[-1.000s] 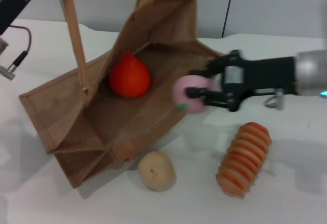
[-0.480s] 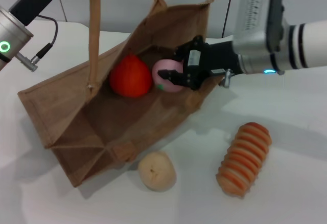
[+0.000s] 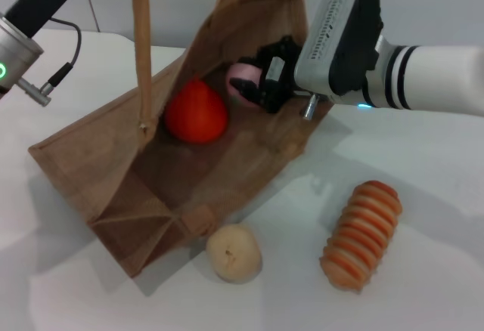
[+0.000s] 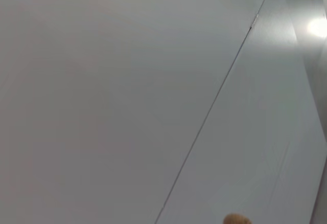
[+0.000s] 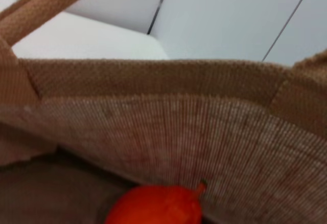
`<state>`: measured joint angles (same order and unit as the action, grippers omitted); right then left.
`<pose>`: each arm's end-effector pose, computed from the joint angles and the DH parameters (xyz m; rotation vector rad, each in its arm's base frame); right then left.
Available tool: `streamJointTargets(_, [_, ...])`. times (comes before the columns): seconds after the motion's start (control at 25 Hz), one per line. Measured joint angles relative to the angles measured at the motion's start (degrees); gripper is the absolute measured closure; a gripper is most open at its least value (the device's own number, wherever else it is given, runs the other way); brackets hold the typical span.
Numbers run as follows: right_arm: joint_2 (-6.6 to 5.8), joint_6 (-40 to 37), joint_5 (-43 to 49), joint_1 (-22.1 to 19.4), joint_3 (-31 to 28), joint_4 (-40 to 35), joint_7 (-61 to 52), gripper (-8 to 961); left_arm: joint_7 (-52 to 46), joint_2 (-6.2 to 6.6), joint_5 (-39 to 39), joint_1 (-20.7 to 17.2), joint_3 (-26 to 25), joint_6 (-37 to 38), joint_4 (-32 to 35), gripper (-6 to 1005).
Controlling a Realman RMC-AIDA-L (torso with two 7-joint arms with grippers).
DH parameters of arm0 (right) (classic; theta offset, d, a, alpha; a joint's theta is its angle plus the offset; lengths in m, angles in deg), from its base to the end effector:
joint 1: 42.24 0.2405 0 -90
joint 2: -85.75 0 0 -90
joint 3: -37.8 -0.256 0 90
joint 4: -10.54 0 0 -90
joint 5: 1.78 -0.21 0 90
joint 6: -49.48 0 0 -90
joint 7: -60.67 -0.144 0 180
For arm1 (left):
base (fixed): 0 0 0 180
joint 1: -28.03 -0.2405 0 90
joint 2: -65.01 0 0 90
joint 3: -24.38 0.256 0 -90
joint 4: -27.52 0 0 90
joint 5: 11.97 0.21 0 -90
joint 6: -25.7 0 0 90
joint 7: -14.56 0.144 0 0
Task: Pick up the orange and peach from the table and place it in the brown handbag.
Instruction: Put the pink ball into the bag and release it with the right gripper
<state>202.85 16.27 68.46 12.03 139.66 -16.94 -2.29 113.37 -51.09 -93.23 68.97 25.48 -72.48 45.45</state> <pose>0.1226 0.4395 -0.1010 -2.5952 -0.1424 0.2059 -0.2194 0.3777 0.0771 -1.9729 -0.7162 -1.7121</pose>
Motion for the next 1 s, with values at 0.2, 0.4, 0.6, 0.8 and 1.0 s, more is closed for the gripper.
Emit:
streamJointTargets(0.2, [-0.25, 0.81, -10.73, -3.27, 1.96, -3.51, 8.99, 636, -0.02, 0.08, -0.12, -0.55, -0.36, -0.02, 0.00, 805])
streamJointTargets(0.4, [-0.31, -0.43, -17.56, -4.27, 2.13, -3.26, 14.09, 555, -0.02, 0.09, -0.12, -0.68, -0.40, 0.09, 0.15, 791])
streamJointTargets(0.6, [-0.46, -3.99, -20.21, -4.91, 2.18, -2.76, 17.07, 367, -0.02, 0.09, -0.18, -0.91, -0.46, 0.33, 0.24, 778])
streamJointTargets(0.8, [-0.49, -7.88, -20.29, -6.35, 1.61, -2.38, 17.16, 220, 0.31, 0.18, -0.95, -1.71, -0.60, 0.65, 0.27, 765])
streamJointTargets(1.0, [-0.99, -13.26, -20.39, -10.30, -0.89, -2.79, 17.16, 114, 0.77, 0.27, -2.30, -3.03, -0.60, 1.20, 0.27, 752])
